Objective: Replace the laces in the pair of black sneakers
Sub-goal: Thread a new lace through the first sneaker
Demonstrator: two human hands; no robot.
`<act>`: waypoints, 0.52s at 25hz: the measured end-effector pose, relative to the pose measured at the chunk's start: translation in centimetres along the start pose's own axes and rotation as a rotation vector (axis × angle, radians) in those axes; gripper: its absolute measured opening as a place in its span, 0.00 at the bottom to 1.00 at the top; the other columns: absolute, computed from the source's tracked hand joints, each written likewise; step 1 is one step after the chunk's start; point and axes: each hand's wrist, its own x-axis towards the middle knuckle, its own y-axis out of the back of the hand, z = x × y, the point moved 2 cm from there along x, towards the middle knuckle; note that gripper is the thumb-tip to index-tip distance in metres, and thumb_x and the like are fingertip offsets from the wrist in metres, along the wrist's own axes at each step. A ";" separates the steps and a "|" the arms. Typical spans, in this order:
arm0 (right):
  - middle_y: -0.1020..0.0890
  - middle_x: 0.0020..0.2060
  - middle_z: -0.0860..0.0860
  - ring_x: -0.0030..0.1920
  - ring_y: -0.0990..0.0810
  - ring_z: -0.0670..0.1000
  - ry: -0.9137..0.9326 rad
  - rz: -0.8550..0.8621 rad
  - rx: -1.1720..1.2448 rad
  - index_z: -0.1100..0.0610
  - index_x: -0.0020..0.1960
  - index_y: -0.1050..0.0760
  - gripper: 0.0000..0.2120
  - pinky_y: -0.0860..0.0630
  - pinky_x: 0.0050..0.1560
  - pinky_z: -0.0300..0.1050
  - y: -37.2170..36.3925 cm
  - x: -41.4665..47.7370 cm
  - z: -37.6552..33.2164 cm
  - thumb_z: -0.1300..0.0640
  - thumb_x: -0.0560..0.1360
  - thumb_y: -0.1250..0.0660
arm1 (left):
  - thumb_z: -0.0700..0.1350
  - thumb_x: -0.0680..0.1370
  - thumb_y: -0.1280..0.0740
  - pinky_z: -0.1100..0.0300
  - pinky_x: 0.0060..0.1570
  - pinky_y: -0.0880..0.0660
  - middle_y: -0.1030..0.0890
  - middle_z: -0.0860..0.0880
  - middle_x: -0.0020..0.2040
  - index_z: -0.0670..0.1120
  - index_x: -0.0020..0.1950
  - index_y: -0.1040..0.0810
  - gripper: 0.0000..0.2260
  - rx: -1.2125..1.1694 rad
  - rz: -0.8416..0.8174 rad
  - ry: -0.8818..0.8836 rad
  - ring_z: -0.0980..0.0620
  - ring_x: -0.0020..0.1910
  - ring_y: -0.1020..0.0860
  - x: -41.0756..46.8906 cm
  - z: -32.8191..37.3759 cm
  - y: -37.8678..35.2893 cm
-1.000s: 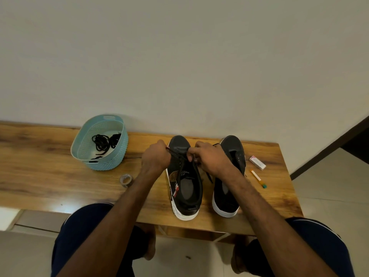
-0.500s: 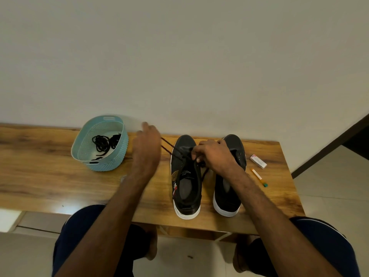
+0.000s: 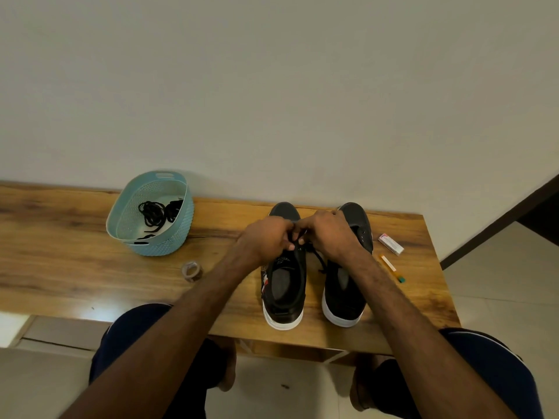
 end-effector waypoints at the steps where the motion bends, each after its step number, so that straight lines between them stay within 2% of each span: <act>1: 0.17 0.47 0.42 0.54 0.26 0.48 -0.010 0.000 -0.002 0.43 0.52 0.19 0.13 0.42 0.55 0.50 0.1 0.0 0.2 0.61 0.78 0.34 | 0.44 0.77 0.30 0.56 0.44 0.26 0.19 0.52 0.45 0.48 0.51 0.19 0.04 0.019 0.012 0.028 0.52 0.47 0.21 0.2 -0.4 0.3; 3: 0.17 0.47 0.42 0.53 0.26 0.48 -0.021 -0.004 -0.008 0.43 0.51 0.19 0.12 0.42 0.55 0.50 0.1 0.1 0.3 0.60 0.78 0.34 | 0.42 0.77 0.31 0.55 0.45 0.24 0.19 0.52 0.45 0.49 0.48 0.18 0.03 0.058 0.010 0.049 0.52 0.46 0.21 -0.1 -1.0 0.9; 6: 0.16 0.47 0.42 0.52 0.25 0.47 -0.025 -0.002 -0.002 0.43 0.50 0.19 0.12 0.42 0.56 0.50 0.0 0.3 0.3 0.60 0.78 0.35 | 0.44 0.79 0.36 0.54 0.46 0.25 0.22 0.49 0.50 0.48 0.52 0.23 0.04 0.338 0.118 0.056 0.49 0.48 0.23 -1.0 -1.2 1.3; 7: 0.16 0.47 0.42 0.52 0.25 0.47 -0.029 -0.011 0.001 0.43 0.50 0.19 0.12 0.41 0.58 0.51 0.0 0.4 0.4 0.60 0.79 0.35 | 0.43 0.79 0.36 0.54 0.45 0.25 0.23 0.47 0.52 0.46 0.54 0.24 0.06 0.438 0.198 0.124 0.48 0.48 0.23 -1.3 -1.7 1.9; 10: 0.17 0.47 0.41 0.51 0.27 0.46 -0.034 -0.022 -0.016 0.44 0.50 0.19 0.11 0.41 0.61 0.51 0.2 0.2 0.6 0.59 0.79 0.36 | 0.40 0.79 0.37 0.51 0.43 0.24 0.22 0.43 0.56 0.42 0.59 0.23 0.10 0.519 0.347 0.600 0.45 0.50 0.20 -3.0 -6.6 5.9; 11: 0.17 0.47 0.42 0.51 0.26 0.46 -0.043 -0.022 -0.012 0.44 0.50 0.19 0.11 0.41 0.62 0.51 0.2 0.2 0.9 0.59 0.79 0.35 | 0.39 0.79 0.37 0.51 0.45 0.24 0.21 0.42 0.57 0.41 0.59 0.22 0.10 0.489 0.328 0.712 0.42 0.52 0.20 -3.7 -8.4 7.0; 13: 0.16 0.45 0.42 0.52 0.22 0.46 -0.057 -0.038 0.038 0.44 0.48 0.18 0.10 0.37 0.64 0.52 0.1 0.1 1.3 0.59 0.78 0.33 | 0.40 0.79 0.37 0.51 0.47 0.25 0.20 0.40 0.56 0.40 0.59 0.22 0.11 0.438 0.207 0.766 0.40 0.54 0.20 -4.7 -10.8 7.2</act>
